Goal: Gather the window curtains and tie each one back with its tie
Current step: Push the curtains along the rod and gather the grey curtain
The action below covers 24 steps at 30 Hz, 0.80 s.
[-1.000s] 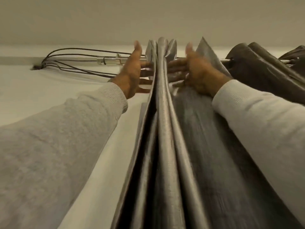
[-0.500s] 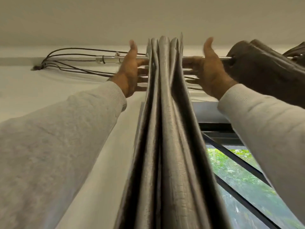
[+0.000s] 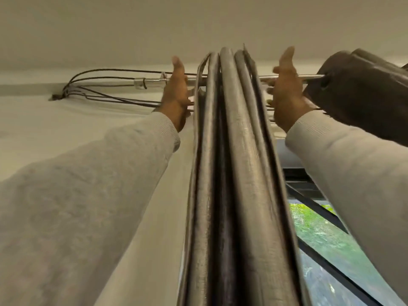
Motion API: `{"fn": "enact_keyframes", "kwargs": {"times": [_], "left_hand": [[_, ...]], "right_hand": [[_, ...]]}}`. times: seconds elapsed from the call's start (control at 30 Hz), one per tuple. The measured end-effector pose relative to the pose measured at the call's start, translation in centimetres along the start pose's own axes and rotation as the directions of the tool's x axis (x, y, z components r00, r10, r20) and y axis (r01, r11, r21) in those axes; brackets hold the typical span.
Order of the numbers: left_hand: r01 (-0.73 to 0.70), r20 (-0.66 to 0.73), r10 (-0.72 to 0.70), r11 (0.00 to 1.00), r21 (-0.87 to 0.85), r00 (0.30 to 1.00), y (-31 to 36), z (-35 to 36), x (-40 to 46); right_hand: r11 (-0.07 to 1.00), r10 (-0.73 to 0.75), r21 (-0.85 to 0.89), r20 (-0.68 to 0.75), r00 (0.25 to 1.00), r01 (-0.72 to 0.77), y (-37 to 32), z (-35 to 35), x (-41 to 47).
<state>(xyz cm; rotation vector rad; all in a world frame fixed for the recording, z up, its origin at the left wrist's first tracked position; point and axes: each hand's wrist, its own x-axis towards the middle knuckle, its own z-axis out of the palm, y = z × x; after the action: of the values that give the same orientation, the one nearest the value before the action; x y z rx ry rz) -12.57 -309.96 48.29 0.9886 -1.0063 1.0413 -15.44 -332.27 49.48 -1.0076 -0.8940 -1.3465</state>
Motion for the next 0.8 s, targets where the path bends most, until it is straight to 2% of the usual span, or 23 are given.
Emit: {"fn": "enact_keyframes", "kwargs": {"times": [0.07, 0.13, 0.17, 0.27, 0.3, 0.33, 0.4, 0.43, 0.47, 0.53, 0.57, 0.6, 0.67, 0.73, 0.8], "left_hand": [[0.029, 0.16, -0.031, 0.999, 0.018, 0.987, 0.2, 0.5, -1.2], [0.021, 0.22, -0.046, 0.993, 0.114, 0.975, 0.3, 0.7, -2.1], [0.006, 0.208, -0.033, 0.991, 0.133, 0.978, 0.4, 0.7, -2.4], [-0.009, 0.08, 0.005, 0.999, 0.054, 0.997, 0.7, 0.2, -2.8], [-0.009, 0.094, 0.006, 0.999, 0.034, 0.996, 0.7, -0.1, -2.7], [-0.005, 0.144, 0.002, 1.0, 0.016, 0.99, 0.6, -0.2, -2.7], [0.021, 0.229, -0.029, 0.999, 0.04, 0.973, 0.0, -0.2, -4.0], [0.014, 0.239, -0.033, 0.997, 0.078, 0.971, -0.2, -0.4, -5.0], [0.011, 0.201, -0.028, 0.996, 0.085, 0.979, -0.5, -0.7, -5.9], [0.024, 0.094, -0.028, 0.999, 0.036, 0.995, -1.1, -1.6, -7.2], [0.021, 0.077, -0.02, 1.0, -0.022, 0.997, -1.1, -2.1, -7.9], [0.02, 0.099, -0.015, 0.999, -0.049, 0.995, -1.3, -2.4, -8.6], [0.04, 0.211, -0.023, 0.996, -0.077, 0.977, -2.0, -2.1, -10.7], [0.045, 0.175, -0.042, 0.999, -0.018, 0.984, -3.3, -1.5, -13.2], [0.086, 0.094, -0.089, 0.996, 0.034, 0.992, -4.0, -1.8, -15.4]], "right_hand": [[0.997, 0.06, 0.027, 0.298, 0.953, -0.071, 0.4, 0.9, -0.5], [0.996, 0.089, -0.033, 0.386, 0.918, -0.083, 0.1, 1.2, -1.8], [0.996, 0.088, -0.048, 0.343, 0.935, -0.076, -0.2, 0.8, -1.9], [1.0, 0.019, 0.006, 0.063, 0.998, -0.019, -1.0, -0.2, -1.8], [1.0, 0.021, -0.009, 0.095, 0.995, -0.021, -1.2, -0.2, -2.4], [0.999, 0.048, -0.007, 0.213, 0.976, -0.047, -1.0, 0.1, -3.3], [0.993, 0.111, -0.074, 0.441, 0.891, -0.087, -0.1, 0.4, -5.2], [0.991, 0.119, -0.113, 0.494, 0.861, -0.073, 0.0, 0.2, -6.4], [0.992, 0.094, -0.117, 0.477, 0.874, -0.043, 0.1, -0.3, -7.3], [0.996, 0.013, -0.09, 0.291, 0.957, 0.014, 0.1, -1.5, -8.7], [0.998, -0.008, -0.063, 0.188, 0.982, 0.02, 0.2, -2.1, -9.4], [0.996, -0.045, -0.067, 0.149, 0.988, 0.056, 0.5, -2.4, -10.3], [0.981, -0.095, -0.134, 0.31, 0.946, 0.143, 2.1, -2.0, -13.5], [0.994, -0.024, -0.081, 0.477, 0.878, 0.071, 4.1, -1.6, -16.5], [0.998, -0.003, 0.054, 0.398, 0.918, -0.02, 4.5, -2.1, -18.8]]}}
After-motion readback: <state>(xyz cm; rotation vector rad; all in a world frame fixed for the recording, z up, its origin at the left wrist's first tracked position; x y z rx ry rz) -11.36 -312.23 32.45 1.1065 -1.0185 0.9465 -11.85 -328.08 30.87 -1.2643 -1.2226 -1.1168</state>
